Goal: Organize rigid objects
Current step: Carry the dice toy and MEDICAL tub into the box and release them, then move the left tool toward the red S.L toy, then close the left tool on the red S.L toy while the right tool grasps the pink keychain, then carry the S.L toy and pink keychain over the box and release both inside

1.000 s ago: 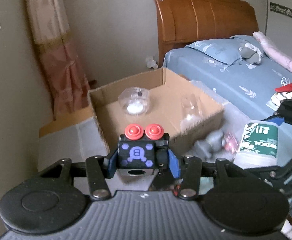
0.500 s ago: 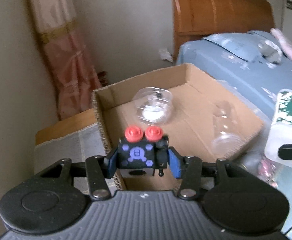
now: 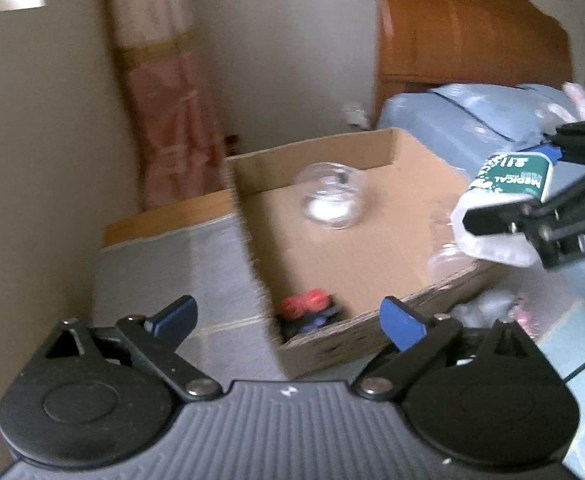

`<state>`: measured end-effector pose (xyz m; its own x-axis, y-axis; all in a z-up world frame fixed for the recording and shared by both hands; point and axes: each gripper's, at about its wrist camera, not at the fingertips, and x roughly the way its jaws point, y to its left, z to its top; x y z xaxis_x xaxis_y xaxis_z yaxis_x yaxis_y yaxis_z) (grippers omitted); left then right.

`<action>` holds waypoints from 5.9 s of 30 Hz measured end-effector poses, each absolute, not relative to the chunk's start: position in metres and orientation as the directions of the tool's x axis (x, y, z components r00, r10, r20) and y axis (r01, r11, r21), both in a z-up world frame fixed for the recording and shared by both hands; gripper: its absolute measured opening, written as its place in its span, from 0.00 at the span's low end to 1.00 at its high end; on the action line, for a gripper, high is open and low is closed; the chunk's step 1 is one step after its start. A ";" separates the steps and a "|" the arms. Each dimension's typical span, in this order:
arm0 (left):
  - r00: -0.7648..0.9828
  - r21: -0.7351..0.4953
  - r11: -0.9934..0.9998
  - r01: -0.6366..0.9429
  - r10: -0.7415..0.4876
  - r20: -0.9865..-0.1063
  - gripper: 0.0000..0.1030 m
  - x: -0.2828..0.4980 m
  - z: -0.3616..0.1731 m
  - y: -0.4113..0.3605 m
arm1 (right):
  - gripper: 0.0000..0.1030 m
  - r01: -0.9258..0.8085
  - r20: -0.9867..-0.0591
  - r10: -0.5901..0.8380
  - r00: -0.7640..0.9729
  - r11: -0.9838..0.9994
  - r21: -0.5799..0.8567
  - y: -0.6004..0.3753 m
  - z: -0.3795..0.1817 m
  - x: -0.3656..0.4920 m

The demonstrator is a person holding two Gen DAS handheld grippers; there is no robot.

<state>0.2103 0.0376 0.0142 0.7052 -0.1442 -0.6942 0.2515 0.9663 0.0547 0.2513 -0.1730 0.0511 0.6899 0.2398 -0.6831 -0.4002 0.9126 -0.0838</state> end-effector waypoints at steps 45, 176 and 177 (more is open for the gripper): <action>0.735 -0.020 0.995 0.098 -0.086 -0.673 0.96 0.158 0.011 0.064 | 1.00 -0.436 -0.695 0.300 0.654 0.900 -0.022 -0.143 0.032 0.266; 0.611 0.014 0.952 0.305 -0.185 -0.770 0.49 0.140 -0.079 -0.024 | 0.57 -0.357 -0.702 0.206 0.681 0.931 -0.072 -0.216 -0.080 0.161; 0.604 0.016 0.949 0.314 -0.187 -0.775 0.49 0.140 -0.079 -0.024 | 0.57 -0.361 -0.706 0.211 0.676 0.930 -0.067 -0.217 -0.079 0.161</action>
